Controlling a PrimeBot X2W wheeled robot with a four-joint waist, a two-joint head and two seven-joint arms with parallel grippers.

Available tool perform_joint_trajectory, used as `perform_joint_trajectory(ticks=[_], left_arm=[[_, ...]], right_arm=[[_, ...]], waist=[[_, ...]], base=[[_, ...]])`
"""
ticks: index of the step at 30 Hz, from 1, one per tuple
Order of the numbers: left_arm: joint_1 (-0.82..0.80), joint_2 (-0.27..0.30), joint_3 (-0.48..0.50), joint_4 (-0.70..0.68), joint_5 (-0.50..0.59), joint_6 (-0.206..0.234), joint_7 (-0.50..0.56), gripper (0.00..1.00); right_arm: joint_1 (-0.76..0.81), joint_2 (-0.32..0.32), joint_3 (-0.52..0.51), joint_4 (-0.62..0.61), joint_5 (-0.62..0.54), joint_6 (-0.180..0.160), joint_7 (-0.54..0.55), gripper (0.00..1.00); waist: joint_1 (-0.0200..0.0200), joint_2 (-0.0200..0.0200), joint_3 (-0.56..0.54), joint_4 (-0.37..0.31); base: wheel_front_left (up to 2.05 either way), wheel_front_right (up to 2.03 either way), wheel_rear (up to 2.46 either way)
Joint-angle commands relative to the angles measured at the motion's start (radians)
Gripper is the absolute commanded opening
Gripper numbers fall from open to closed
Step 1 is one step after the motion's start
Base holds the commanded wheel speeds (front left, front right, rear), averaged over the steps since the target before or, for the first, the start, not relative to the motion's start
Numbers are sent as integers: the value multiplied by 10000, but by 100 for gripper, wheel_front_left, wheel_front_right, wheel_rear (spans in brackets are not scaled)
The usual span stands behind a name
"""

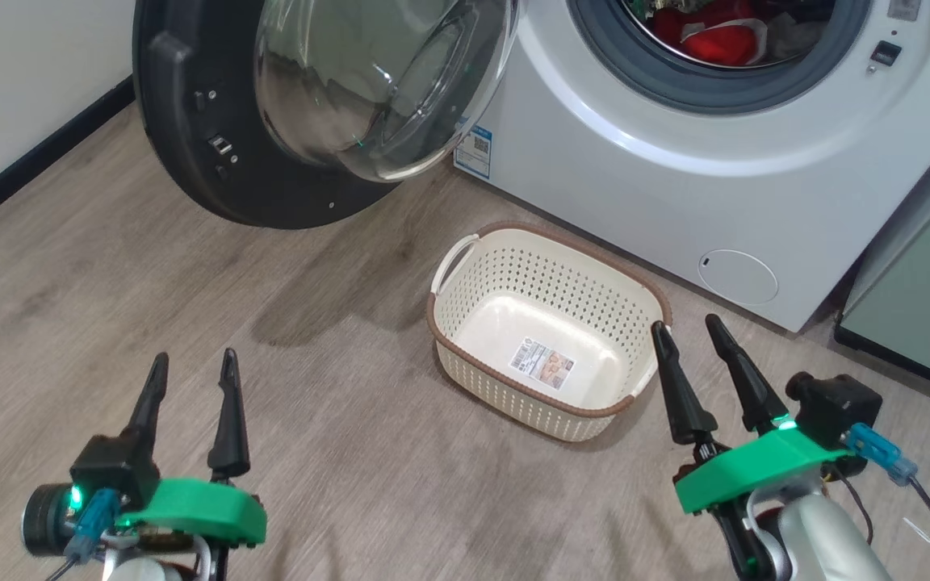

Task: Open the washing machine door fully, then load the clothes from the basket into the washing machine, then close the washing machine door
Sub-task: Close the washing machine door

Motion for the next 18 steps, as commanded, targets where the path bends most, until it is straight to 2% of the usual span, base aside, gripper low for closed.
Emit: perform_joint_trajectory(ticks=[1,18], left_arm=[[-262,-7,314,-408,-69,46,-95,100],[-301,-8,247,-379,-67,43,-95,100]], right_arm=[[-527,-88,258,-258,48,0,-92,100],[-485,-87,223,-198,88,0,-92,100]], waist=[[0,0,-15,-12],[0,0,-77,-57]], base=[[0,0,0],[0,0,0]])
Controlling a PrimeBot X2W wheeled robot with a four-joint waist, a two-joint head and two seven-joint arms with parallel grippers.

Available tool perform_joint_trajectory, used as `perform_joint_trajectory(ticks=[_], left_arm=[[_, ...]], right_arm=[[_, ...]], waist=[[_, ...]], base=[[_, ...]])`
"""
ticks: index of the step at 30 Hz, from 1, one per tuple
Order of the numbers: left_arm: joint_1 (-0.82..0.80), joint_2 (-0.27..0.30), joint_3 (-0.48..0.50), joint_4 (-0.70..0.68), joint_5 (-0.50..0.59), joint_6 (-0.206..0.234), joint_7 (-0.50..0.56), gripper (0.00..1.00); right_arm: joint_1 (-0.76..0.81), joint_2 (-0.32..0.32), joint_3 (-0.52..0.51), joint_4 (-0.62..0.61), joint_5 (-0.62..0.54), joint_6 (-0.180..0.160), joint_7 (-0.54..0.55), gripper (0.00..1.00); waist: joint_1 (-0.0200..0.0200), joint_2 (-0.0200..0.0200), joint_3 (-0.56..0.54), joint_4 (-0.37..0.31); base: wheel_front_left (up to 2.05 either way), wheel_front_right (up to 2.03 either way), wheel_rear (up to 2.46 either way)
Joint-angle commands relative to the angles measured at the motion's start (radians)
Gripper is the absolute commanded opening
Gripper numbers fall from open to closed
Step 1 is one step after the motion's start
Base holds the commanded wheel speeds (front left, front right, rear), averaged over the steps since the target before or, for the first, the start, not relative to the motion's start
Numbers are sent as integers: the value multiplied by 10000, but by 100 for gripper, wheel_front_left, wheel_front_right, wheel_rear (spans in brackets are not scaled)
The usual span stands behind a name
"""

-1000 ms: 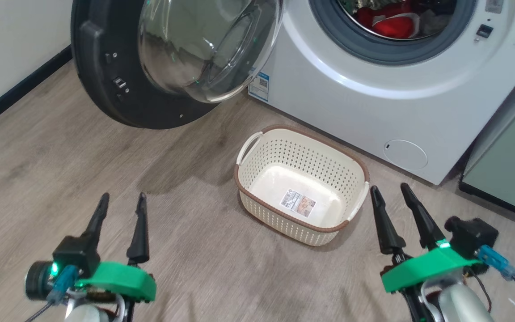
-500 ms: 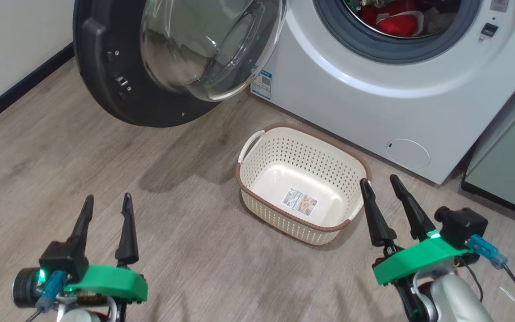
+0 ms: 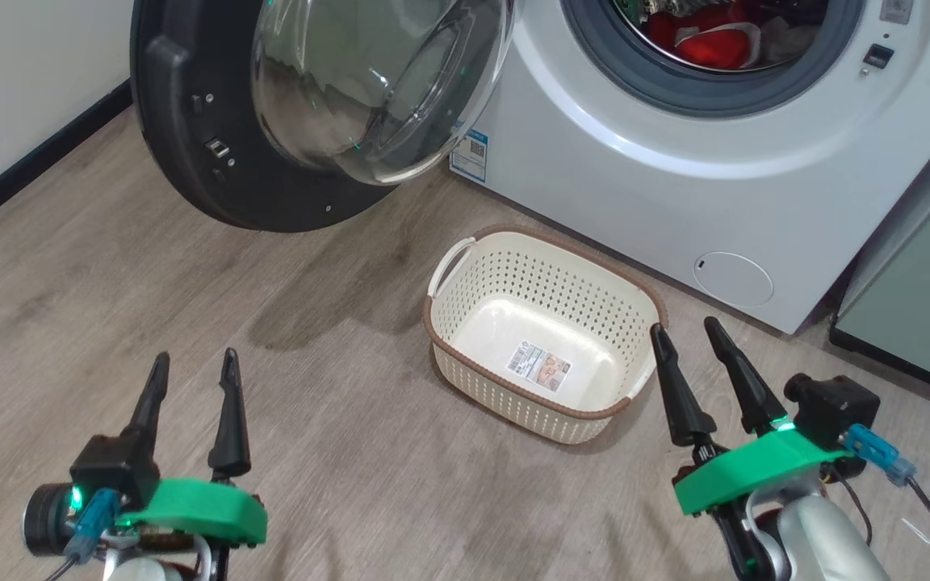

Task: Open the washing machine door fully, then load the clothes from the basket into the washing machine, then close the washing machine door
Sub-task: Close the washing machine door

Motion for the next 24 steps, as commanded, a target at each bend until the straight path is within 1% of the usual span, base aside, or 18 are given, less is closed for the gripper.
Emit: perform_joint_trajectory(ticks=[1,6,7,8,9,12,13,17,21,24], left_arm=[[-304,-8,251,-368,-13,32,-95,100],[-334,-8,213,-384,-32,20,-95,100],[-343,-8,208,-419,-43,13,-95,55],[-348,-8,211,-466,-70,8,-95,17],[-347,-8,215,-509,-105,-3,-95,0],[-384,-8,299,-677,-137,-59,-95,0],[-478,-8,349,-797,-5,-214,-95,0],[-845,72,761,-1154,181,-448,-95,0],[-1613,432,1389,-1289,234,-703,-95,0],[-2451,870,1756,-1212,334,-893,-95,0]], right_arm=[[-475,-87,197,-302,85,0,-92,100],[-429,-87,170,-349,67,0,-92,100],[-414,-87,161,-364,59,0,-92,100],[-395,-87,150,-381,51,0,-92,100],[-375,-87,137,-401,38,0,-92,100],[-296,-87,78,-492,-20,0,-92,100],[-207,-87,8,-567,-66,0,-92,100],[1,-196,-118,-716,-226,0,-92,100],[131,-431,-305,-964,-364,0,-92,100],[217,-596,-485,-1195,-460,0,-92,100]], waist=[[0,0,-2,0],[0,0,14,13],[0,0,21,19],[0,0,32,28],[0,0,47,39],[0,0,128,93],[0,0,201,138],[0,0,547,202],[0,0,1035,237],[0,0,1418,215]], base=[[0,0,0],[0,0,0],[0,0,0],[0,0,0],[0,0,0],[0,0,0],[0,0,0],[0,0,0],[0,0,0],[0,0,0]])
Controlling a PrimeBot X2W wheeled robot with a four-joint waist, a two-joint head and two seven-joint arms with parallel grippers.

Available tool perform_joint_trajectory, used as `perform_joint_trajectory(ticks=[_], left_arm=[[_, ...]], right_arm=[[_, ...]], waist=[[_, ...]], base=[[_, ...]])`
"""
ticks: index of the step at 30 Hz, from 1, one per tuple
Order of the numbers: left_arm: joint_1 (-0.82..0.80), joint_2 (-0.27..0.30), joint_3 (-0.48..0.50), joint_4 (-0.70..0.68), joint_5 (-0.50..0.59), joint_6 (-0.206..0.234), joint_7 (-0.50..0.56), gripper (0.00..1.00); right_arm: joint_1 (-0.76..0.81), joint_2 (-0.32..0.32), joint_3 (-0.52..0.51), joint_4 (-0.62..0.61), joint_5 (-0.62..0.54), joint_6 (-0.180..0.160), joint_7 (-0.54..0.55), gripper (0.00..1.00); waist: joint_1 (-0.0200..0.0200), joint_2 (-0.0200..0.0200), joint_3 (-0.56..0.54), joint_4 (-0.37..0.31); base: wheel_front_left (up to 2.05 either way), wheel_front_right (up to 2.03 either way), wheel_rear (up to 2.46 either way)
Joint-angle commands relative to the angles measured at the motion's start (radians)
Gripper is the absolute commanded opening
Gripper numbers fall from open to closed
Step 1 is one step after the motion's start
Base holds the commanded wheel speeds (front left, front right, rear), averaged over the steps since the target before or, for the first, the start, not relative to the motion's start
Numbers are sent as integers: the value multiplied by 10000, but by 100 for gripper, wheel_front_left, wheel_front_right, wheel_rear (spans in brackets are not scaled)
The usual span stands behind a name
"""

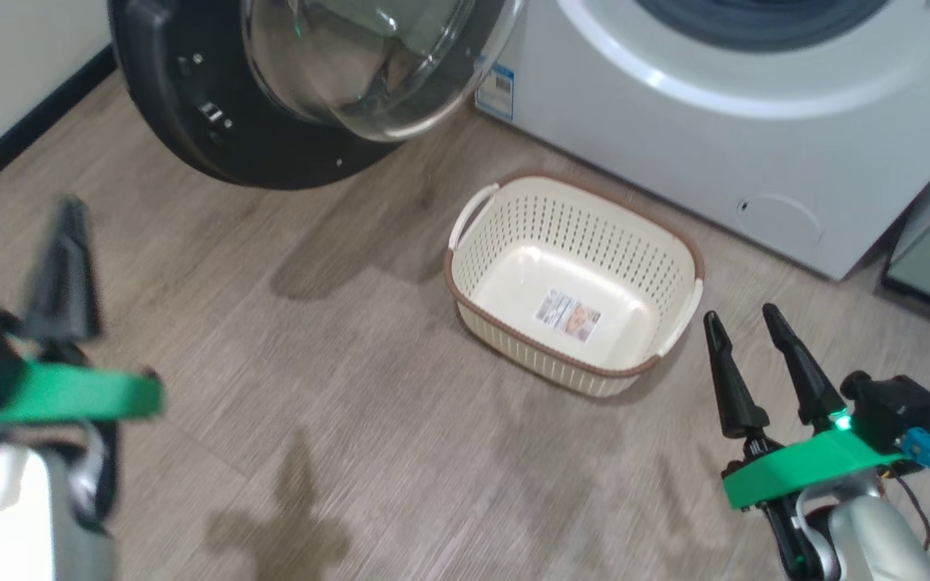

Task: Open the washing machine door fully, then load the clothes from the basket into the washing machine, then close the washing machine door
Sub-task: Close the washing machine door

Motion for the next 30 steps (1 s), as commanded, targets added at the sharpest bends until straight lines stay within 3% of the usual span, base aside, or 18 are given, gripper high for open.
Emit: perform_joint_trajectory(ticks=[1,9,15,19,26,30], left_arm=[[-716,474,549,-305,73,-24,-95,0],[-3312,2134,1715,1320,-390,-442,-95,0],[-4905,3007,1919,3637,-954,-608,-95,0],[-6185,3714,2603,5607,-1514,-574,-95,0],[-7720,4459,3092,8725,-2161,-474,366,0],[-8873,4444,4226,10476,-3675,-423,1385,0]], right_arm=[[-171,-150,230,-413,-129,0,-92,100],[-521,-603,212,-759,-218,0,46,100],[-857,-875,216,-991,-173,0,147,100],[-1027,-984,330,-1011,-106,0,141,100],[-1200,-1041,498,-882,-24,0,73,100],[-1313,-1094,642,-822,23,0,41,100]], waist=[[0,0,396,-129],[0,0,1592,-956],[0,0,2289,-1465],[0,0,2616,-1816],[0,0,2735,-2279],[0,0,2828,-2419]], base=[[0,0,0],[0,0,0],[0,0,0],[0,0,0],[0,0,0],[0,0,0]])
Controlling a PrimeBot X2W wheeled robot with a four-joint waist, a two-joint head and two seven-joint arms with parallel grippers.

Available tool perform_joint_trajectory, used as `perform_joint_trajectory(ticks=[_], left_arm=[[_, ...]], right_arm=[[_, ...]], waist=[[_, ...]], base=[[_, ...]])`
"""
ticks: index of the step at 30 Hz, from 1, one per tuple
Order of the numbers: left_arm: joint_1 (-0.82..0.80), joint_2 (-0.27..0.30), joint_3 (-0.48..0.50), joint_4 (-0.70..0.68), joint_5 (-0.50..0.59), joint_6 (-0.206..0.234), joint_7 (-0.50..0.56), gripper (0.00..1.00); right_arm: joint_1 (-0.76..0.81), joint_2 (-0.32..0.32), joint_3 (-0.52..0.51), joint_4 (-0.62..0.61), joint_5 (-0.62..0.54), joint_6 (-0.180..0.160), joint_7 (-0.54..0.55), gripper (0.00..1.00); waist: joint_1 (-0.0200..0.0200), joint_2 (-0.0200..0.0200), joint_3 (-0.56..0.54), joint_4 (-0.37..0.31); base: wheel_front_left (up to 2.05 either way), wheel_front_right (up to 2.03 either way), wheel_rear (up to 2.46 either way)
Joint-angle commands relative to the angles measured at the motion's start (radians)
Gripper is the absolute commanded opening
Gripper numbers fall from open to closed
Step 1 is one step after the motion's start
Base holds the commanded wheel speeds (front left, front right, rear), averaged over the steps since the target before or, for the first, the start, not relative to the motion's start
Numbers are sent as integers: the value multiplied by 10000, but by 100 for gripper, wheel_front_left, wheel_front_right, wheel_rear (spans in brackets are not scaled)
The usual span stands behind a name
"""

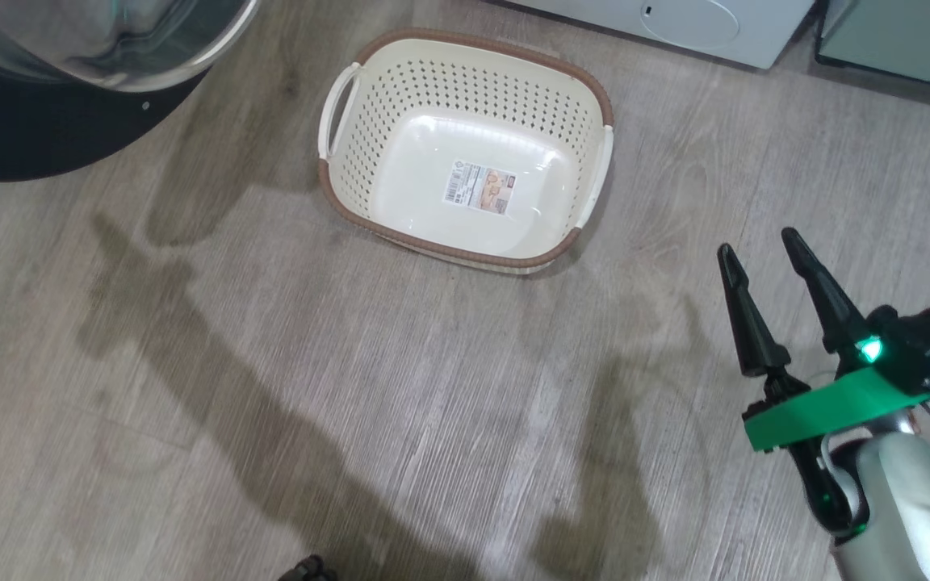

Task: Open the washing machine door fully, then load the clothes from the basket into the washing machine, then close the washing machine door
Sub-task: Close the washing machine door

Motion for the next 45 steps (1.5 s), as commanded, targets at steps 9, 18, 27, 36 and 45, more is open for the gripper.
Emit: perform_joint_trajectory(ticks=[9,18,27,36,45], left_arm=[[-1388,766,1622,1364,-2155,-103,2019,0],[-1500,678,1786,1829,-2765,-202,3442,0],[-1363,153,1812,1632,-3591,-250,5363,0],[-532,-580,1703,673,-4537,-253,7065,0],[453,-1546,1266,-561,-5375,-254,8448,0]], right_arm=[[-385,41,268,-119,156,0,-161,100],[-515,140,378,85,169,0,-207,100],[-429,335,341,282,188,0,-222,100],[-189,629,176,351,140,0,-224,100],[87,896,148,433,116,0,-225,100]], waist=[[0,0,63,-179],[0,0,-158,-345],[0,0,-686,-417],[0,0,-1408,-441],[0,0,-2078,-634]], base=[[0,0,0],[0,0,0],[0,0,0],[0,0,0],[0,0,0]])
